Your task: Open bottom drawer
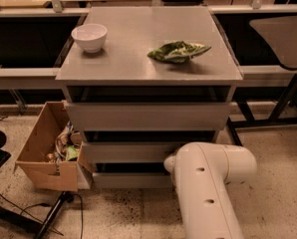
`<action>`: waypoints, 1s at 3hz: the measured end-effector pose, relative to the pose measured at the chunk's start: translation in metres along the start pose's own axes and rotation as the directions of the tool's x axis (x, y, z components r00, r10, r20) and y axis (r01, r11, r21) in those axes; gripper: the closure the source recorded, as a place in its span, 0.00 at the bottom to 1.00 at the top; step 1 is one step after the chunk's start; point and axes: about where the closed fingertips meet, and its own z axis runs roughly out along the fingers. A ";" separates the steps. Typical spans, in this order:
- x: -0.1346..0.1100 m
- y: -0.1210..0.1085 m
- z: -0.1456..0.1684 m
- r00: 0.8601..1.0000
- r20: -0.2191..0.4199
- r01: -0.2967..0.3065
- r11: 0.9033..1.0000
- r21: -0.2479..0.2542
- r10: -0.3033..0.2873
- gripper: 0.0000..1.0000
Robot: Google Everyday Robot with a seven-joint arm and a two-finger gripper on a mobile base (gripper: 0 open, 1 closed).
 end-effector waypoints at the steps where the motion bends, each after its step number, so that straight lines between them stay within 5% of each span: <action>1: 0.001 0.000 -0.010 1.000 0.000 0.000 1.000 0.000 0.000 0.93; 3: 0.003 0.002 -0.025 1.000 -0.001 0.001 1.000 0.001 -0.001 1.00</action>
Offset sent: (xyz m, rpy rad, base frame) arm -0.1985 -0.1526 0.0155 -0.1611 0.0849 -0.4193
